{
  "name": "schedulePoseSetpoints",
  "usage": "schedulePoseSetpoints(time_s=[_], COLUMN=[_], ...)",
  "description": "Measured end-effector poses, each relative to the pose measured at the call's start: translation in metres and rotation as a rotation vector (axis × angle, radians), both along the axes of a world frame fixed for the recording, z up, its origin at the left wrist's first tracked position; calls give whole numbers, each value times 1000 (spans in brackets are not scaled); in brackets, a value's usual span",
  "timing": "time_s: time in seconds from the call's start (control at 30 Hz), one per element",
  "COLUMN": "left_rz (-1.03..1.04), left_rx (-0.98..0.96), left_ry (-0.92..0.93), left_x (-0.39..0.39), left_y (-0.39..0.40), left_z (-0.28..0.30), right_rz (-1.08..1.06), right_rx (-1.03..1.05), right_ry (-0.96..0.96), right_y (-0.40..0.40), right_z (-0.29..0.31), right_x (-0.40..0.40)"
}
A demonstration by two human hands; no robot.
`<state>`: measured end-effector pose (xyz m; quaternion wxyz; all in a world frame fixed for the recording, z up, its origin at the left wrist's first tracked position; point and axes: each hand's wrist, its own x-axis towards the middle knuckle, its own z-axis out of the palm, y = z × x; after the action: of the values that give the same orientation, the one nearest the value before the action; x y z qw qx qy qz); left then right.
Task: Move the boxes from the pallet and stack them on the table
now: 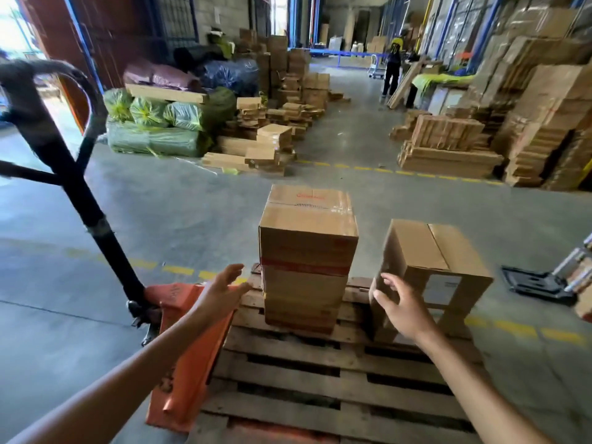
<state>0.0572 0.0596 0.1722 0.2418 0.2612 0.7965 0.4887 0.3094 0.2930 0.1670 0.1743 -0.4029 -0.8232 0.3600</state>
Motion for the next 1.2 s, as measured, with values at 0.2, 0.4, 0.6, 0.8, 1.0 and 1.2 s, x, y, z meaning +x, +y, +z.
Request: schedulePoseSetpoints(time_s=[0.2,0.4,0.6,0.8,1.0,1.2], left_rz=[114,126,124,71,44,-96], left_rx=[-37,-55,-128,-99,4,230], left_ry=[-71,-104,-226,-468,-490,-384], left_x=[-61,-154,-260,-289,-279,-223], left_y=[51,140,238,296,287,243], left_z=[-18,-49,-105,-131,-108,-13], right_rz=[-13,-144,-332,-404,-330,-356], right_rx=[-260,-367,-402,-640,-583,-337], right_ry=[34,42,28,-56,181,389], right_y=[70,160,245,277,262,197], right_z=[-23,-47,-82,-119,-87,3], right_x=[-77,-170,-254,-287,-266,-186])
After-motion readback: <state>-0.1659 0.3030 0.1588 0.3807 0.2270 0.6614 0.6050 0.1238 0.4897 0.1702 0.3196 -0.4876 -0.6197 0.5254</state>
